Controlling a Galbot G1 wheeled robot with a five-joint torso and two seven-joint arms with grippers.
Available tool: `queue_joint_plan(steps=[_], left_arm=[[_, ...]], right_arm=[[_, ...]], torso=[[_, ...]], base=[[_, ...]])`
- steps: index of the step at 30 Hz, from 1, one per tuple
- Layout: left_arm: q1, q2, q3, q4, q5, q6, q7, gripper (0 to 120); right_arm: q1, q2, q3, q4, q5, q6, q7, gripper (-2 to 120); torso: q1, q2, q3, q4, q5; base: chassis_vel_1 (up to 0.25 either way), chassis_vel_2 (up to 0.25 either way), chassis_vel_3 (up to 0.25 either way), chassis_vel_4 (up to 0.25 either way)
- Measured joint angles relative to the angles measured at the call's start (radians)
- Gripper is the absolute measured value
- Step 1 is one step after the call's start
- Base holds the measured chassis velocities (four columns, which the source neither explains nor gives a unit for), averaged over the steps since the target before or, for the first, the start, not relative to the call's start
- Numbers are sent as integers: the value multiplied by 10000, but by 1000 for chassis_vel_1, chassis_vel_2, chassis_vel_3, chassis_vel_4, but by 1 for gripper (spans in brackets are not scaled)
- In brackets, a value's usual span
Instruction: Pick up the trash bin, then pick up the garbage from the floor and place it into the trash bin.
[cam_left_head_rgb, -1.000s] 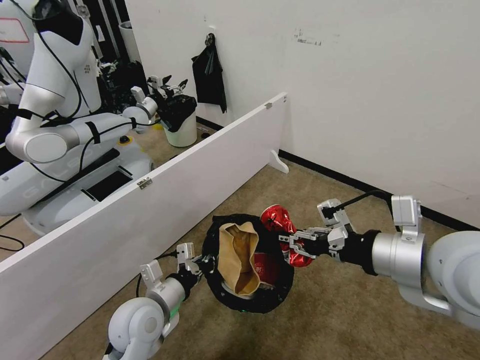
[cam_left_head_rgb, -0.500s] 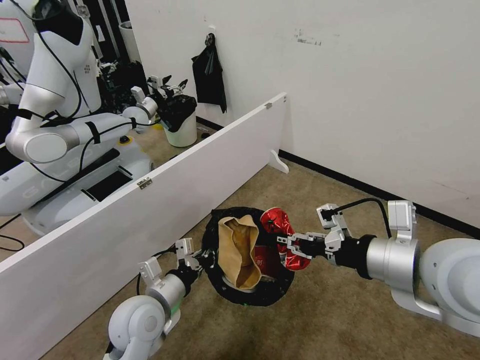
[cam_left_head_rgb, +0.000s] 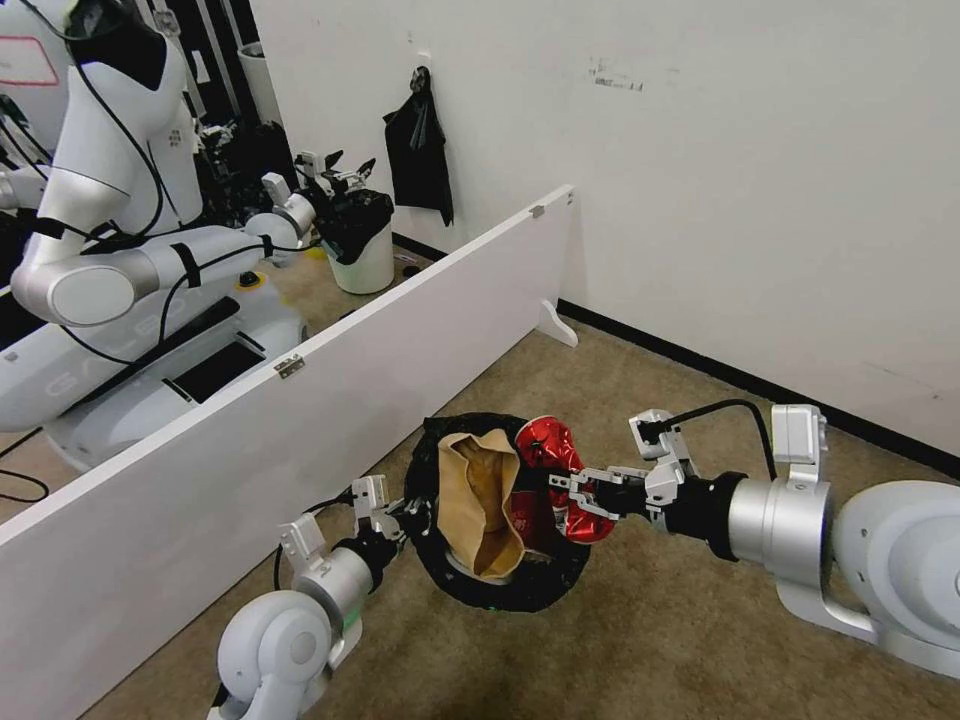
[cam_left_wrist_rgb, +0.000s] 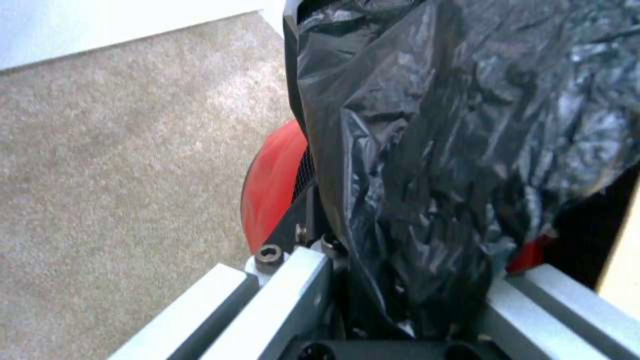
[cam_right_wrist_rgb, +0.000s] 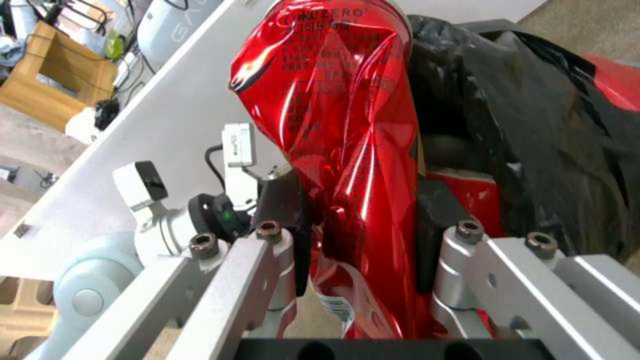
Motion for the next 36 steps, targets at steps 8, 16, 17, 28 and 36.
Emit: queue_joint_plan(steps=[8,16,17,28,36], left_arm=[[45,-70,60,-1,79,5,-1,0],[114,-160,141,-6,146,33,43,0],[114,-160,141,-6,146,33,43,0],[71,-307,184,21,218,35,52,0],[61,-351,212,36,240,38,58,0]], right_arm=[[-116,99,-49,-63,-293,-76,-82,26],[-186,206,-104,-130,-498,-184,-157,26],[-186,206,-104,-130,-498,-184,-157,26],[-468,207,-89,-137,-745,-349,-223,26],[-444,172,-94,-139,-794,-451,-259,26]], torso=[[0,0,0,0,0],[0,0,0,1,0],[0,0,0,1,0],[0,0,0,0,0],[0,0,0,0,0]], base=[[0,0,0,0],[0,0,0,0],[0,0,0,0],[0,0,0,0],[0,0,0,0]])
